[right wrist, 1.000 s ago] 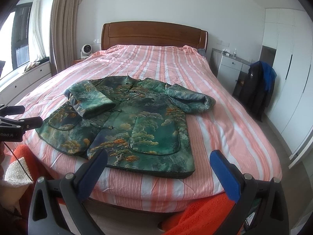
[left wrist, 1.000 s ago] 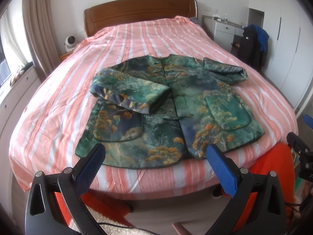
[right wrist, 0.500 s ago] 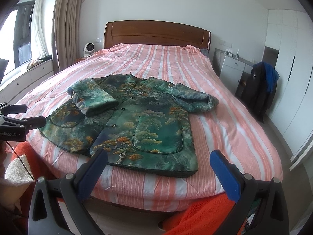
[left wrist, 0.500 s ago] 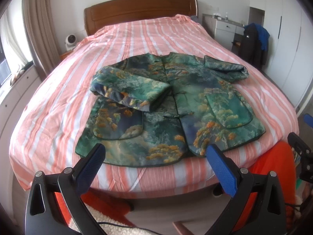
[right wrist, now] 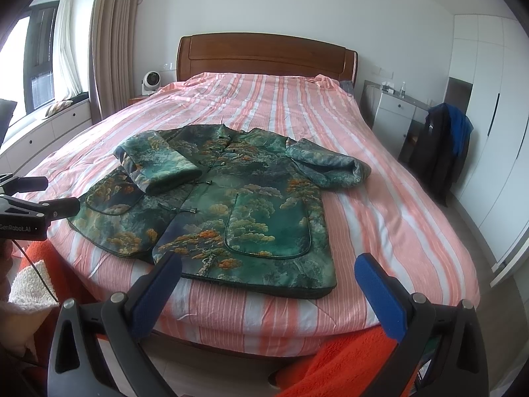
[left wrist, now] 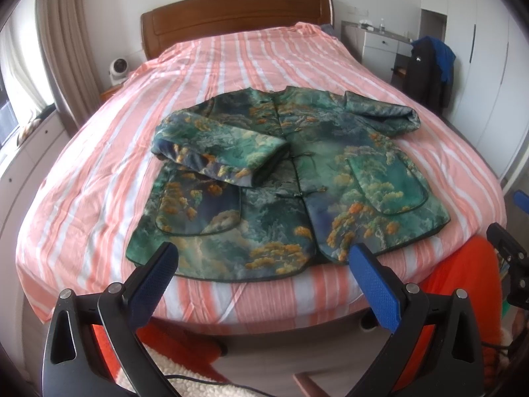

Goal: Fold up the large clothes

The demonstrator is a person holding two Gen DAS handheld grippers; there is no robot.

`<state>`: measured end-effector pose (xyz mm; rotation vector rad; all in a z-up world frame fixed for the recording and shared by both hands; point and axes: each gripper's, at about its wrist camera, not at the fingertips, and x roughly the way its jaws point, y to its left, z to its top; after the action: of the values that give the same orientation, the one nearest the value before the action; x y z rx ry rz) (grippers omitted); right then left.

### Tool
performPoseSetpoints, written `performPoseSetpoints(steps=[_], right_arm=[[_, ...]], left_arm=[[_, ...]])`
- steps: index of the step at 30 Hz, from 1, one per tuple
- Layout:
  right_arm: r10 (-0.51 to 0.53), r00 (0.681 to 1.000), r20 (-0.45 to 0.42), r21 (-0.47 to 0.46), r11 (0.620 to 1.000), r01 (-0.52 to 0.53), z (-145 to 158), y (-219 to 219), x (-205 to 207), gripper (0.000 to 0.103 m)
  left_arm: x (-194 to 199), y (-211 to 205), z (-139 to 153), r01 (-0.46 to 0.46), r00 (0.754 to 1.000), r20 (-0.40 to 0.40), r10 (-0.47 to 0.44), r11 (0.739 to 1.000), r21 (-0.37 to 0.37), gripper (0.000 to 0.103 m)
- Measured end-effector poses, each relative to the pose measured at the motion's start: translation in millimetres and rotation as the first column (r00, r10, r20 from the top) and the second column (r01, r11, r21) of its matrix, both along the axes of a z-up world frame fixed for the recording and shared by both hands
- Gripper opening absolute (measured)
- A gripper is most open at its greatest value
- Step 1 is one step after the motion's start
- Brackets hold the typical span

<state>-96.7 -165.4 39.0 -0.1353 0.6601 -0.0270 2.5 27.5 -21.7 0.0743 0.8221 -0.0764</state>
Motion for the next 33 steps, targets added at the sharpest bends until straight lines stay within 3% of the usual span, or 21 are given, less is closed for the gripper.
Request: performPoseSetpoints(steps=[33], right_arm=[[0.004, 1.000, -0.007, 0.000, 1.000, -0.004, -4.4, 3.4, 1.9, 0.103]], left_arm=[[0.7, -0.9, -0.1, 0.000, 1.000, -0.002, 0.000, 1.000, 0.000, 0.103]])
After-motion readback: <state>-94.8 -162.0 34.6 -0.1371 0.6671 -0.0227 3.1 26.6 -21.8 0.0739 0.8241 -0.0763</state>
